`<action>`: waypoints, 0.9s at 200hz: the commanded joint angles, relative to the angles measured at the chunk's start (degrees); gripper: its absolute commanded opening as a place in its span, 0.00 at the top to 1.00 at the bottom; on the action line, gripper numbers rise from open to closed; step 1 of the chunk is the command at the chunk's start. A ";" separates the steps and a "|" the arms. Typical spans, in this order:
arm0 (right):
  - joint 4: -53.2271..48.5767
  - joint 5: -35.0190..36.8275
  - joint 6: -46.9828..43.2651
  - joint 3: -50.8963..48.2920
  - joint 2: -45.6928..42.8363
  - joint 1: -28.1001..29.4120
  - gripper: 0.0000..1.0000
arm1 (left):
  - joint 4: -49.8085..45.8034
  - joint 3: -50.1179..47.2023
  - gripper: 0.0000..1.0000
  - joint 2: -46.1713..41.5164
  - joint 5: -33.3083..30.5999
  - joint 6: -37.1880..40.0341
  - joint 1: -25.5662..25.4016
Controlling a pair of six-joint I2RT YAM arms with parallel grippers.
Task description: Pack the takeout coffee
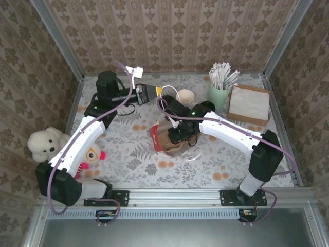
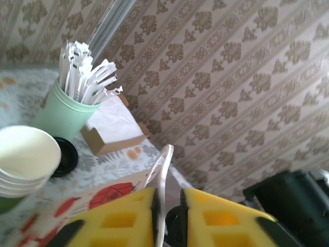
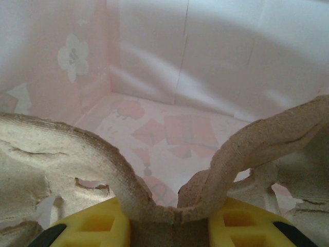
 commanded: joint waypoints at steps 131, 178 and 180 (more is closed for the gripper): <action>-2.67 2.81 7.87 3.28 3.68 0.49 0.76 | -20.58 -10.67 0.00 -23.21 -32.00 50.87 -28.17; -1.51 3.18 8.54 2.36 3.66 0.47 0.76 | -17.57 -11.65 0.08 -18.40 -25.55 59.64 -35.08; -1.49 3.20 8.55 2.32 3.62 0.45 0.76 | -17.48 -11.65 0.08 -18.32 -25.44 59.84 -35.25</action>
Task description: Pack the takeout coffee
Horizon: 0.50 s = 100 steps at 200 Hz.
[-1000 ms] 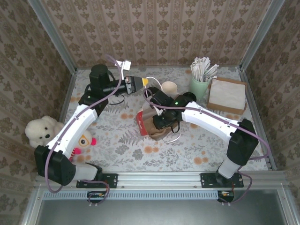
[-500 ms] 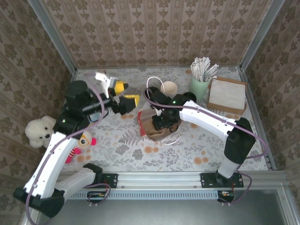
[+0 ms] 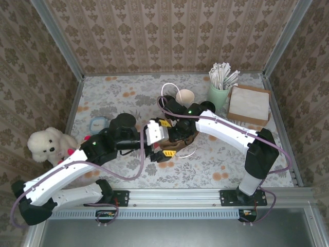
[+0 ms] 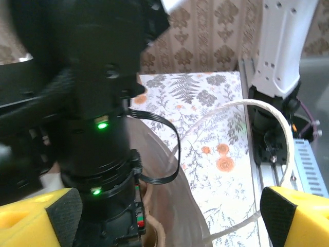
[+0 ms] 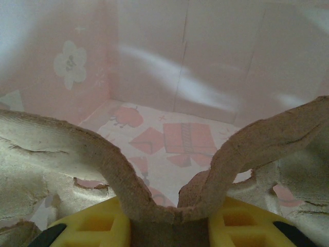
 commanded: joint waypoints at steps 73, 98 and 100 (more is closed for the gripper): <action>0.45 2.62 2.22 -1.60 0.37 0.37 0.76 | 4.09 0.09 0.05 2.46 5.02 10.23 -6.78; 1.07 2.71 2.22 -1.94 0.16 0.36 0.76 | 5.15 -0.07 0.05 3.47 1.51 10.05 -9.06; 1.11 2.71 2.24 -2.01 0.20 0.32 0.76 | 5.32 -0.12 0.05 3.64 0.99 10.00 -9.32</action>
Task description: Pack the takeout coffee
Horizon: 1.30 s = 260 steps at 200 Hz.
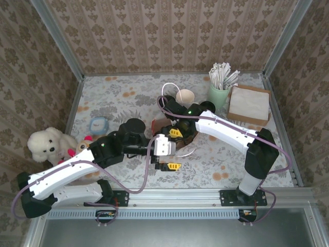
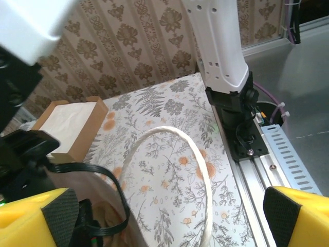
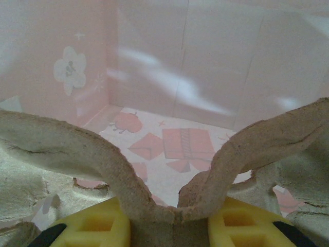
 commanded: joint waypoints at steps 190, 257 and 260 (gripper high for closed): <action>7.22 4.55 1.19 -8.70 0.38 1.13 0.76 | 13.24 -1.79 1.00 -0.84 -11.65 -4.57 -4.77; 10.47 3.16 -0.88 -9.47 0.06 2.39 0.76 | 11.83 -5.88 0.26 -10.50 -5.47 -11.91 5.19; 10.64 3.15 -1.03 -9.60 -0.08 2.47 0.76 | 11.98 -6.30 0.23 -11.47 -5.41 -12.31 6.06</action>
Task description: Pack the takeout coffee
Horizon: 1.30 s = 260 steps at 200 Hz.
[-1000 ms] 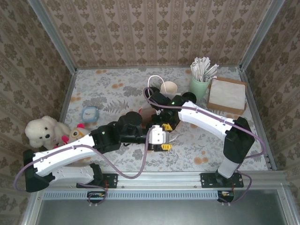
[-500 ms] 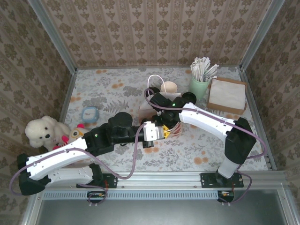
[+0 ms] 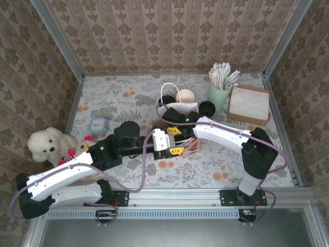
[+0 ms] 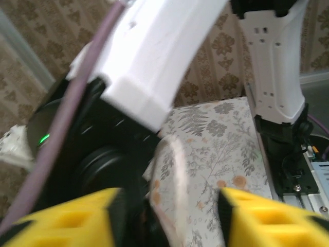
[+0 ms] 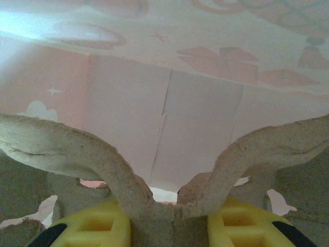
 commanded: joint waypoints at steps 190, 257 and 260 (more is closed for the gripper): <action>3.52 -0.11 3.19 -2.80 1.25 1.18 0.76 | -8.61 6.16 0.23 5.35 2.64 -33.92 36.57; 2.55 -1.11 3.89 -2.21 1.26 1.55 0.75 | -20.59 10.96 0.27 7.59 2.86 -35.92 36.44; 2.52 -1.08 4.28 -2.19 1.34 1.57 0.74 | -21.31 11.30 0.27 7.82 3.13 -35.99 36.36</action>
